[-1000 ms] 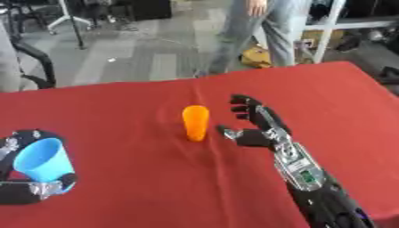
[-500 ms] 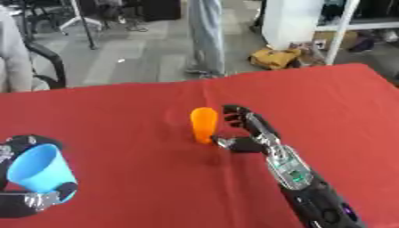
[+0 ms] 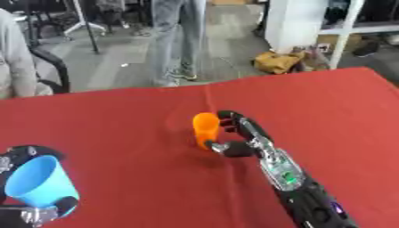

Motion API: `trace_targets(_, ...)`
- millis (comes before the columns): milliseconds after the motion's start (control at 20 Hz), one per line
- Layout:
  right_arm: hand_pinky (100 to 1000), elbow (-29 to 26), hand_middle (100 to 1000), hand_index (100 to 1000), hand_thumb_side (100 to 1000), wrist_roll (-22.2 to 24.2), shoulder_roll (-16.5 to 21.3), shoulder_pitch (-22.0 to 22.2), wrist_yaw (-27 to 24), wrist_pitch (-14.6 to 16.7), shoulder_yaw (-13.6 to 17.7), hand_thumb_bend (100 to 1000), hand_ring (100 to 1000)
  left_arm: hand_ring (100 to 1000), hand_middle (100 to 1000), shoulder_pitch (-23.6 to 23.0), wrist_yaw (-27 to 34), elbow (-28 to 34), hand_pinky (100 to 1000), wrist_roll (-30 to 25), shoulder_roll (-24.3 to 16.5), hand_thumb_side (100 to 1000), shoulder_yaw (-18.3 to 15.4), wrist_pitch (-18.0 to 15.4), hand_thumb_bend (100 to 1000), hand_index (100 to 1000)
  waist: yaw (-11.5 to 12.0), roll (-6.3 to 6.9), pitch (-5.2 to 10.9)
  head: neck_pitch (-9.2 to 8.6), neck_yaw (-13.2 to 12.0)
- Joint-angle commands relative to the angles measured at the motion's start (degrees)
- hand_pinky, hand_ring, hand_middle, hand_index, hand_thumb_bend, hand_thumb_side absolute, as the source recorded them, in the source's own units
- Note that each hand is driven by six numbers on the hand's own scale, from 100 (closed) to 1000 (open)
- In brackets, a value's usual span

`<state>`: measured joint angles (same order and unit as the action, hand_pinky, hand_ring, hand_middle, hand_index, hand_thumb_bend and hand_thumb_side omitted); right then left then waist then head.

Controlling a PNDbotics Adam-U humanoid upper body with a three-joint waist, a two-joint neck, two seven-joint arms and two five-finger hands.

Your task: Pour the contents of one cup into another cup.

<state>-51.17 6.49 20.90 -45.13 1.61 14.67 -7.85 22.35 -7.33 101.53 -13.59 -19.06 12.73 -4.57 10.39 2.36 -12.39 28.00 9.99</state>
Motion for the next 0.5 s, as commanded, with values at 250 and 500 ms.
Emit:
trace_targets(250,840,1.49,846,900,119,0.70,0.23,-2.57,0.60,0.19,0.33,489,843,420,469,0.48,0.43,1.48,502,-0.66,-0.10,100,0.18,-0.02,529,690,0.53,0.20,0.72,-1.24,0.52)
trace_targets(500,840,3.18,843,912,160,1.19,-0.32,-3.46,0.50,0.39,0.56,520,843,421,470,0.31,0.39,1.31,504,-0.79,0.07,100,0.34,0.07,527,690,0.65,0.41,0.70,-1.55,0.87)
